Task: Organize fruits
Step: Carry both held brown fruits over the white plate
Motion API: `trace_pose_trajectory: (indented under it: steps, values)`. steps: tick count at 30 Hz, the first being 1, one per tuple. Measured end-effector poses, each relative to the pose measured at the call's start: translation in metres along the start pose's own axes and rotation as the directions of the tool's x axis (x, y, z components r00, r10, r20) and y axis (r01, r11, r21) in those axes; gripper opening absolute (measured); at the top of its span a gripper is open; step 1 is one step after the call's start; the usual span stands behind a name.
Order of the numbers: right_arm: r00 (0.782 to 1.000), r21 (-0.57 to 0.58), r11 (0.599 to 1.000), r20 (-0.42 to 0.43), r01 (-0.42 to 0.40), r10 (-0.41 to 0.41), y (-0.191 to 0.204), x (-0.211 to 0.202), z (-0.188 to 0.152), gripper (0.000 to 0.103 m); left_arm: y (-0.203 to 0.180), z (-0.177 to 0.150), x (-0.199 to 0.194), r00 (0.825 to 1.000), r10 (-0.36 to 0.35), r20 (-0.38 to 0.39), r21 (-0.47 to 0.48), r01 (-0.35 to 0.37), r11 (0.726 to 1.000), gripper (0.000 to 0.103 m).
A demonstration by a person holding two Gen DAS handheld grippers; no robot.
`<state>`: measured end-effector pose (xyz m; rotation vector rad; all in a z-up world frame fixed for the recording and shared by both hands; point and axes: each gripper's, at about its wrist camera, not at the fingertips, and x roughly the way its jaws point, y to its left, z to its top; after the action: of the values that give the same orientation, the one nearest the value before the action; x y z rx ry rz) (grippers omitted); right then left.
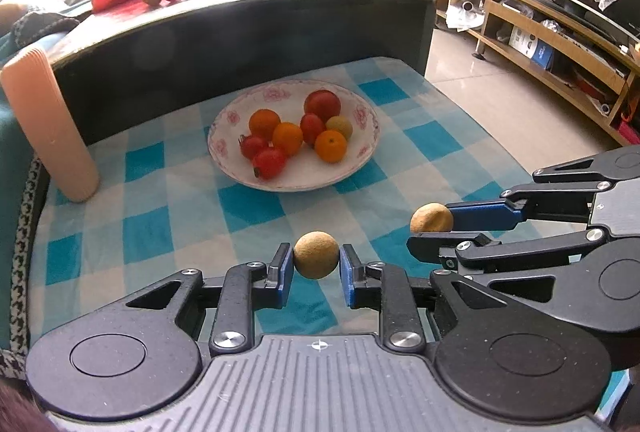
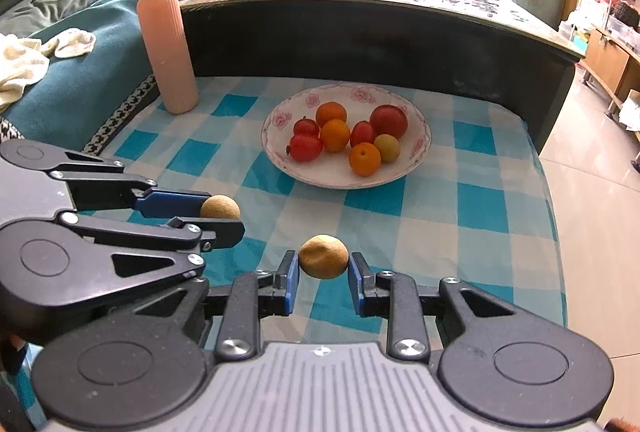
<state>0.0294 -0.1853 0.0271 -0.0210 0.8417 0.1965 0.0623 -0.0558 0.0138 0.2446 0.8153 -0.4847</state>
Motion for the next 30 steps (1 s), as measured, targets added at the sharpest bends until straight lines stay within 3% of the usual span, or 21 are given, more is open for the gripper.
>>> trace_pose_trajectory:
  steps: [30]
  values:
    - [0.997,0.054,0.998,0.06,0.039,-0.043,-0.023,0.042,0.063,0.043,0.023,0.061,0.034,0.997,0.067,0.045,0.001,-0.067,0.998,0.03]
